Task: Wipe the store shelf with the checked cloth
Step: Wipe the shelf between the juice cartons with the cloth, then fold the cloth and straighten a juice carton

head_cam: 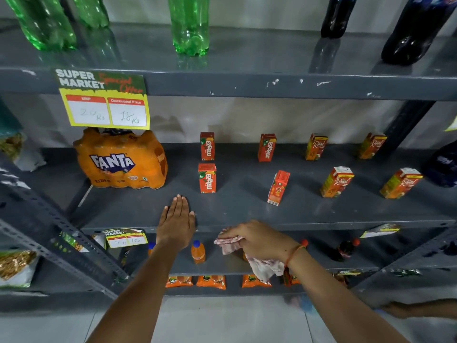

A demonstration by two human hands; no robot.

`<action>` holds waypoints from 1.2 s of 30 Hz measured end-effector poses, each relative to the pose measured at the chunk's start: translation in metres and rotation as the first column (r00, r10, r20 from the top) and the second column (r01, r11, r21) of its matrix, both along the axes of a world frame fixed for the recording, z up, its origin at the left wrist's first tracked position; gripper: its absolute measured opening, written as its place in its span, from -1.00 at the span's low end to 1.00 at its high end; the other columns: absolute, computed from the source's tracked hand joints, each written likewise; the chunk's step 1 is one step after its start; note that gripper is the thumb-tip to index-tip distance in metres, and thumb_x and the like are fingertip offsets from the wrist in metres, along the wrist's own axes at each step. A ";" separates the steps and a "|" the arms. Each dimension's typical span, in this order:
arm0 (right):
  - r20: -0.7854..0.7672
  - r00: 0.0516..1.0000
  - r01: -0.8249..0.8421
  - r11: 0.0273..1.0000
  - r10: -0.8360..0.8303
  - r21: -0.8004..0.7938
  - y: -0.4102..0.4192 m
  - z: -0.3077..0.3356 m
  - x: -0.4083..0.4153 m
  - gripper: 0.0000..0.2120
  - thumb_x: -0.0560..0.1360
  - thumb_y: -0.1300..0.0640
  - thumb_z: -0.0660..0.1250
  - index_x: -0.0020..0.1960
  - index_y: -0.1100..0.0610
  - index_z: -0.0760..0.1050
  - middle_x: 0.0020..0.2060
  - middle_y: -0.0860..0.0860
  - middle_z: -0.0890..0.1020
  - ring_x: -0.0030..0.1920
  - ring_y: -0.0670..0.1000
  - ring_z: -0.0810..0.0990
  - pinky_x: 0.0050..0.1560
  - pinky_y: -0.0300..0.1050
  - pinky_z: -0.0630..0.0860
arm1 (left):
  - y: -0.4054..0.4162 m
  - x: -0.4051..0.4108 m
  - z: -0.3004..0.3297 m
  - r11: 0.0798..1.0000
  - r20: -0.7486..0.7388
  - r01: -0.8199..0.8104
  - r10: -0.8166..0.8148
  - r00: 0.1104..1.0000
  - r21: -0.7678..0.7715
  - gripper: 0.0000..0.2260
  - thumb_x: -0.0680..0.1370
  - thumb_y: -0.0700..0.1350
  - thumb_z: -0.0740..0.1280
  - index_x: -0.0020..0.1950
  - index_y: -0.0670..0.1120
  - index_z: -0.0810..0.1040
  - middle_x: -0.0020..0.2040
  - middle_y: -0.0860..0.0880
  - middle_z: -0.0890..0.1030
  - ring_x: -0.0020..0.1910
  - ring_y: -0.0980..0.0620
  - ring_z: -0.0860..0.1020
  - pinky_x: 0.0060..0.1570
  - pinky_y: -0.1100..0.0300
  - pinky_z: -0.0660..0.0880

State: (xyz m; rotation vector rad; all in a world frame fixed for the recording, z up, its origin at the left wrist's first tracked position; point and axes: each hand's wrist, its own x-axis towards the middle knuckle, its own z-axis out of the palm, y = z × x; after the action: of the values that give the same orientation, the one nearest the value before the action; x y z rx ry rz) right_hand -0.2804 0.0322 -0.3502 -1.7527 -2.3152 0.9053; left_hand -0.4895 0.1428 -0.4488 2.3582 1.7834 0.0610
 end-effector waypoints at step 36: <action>-0.438 0.873 0.478 0.546 -0.213 0.688 0.060 -0.073 -0.019 -0.76 0.54 0.10 0.33 0.19 0.07 0.61 0.07 -0.02 0.67 0.09 -0.06 0.57 0.14 -0.05 0.52 | -0.017 0.013 0.059 0.777 0.839 -0.592 0.163 0.520 0.216 -0.70 0.61 -0.05 0.25 0.27 -0.16 0.56 0.09 -0.20 0.66 0.05 -0.15 0.62 -0.01 0.16 0.46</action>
State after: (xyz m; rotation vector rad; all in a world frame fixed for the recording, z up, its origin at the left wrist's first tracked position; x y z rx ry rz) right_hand -0.2993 0.0918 -0.4235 -1.4293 -1.6292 0.0162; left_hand -0.4767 0.1260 -0.3900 1.5684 1.8403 1.5364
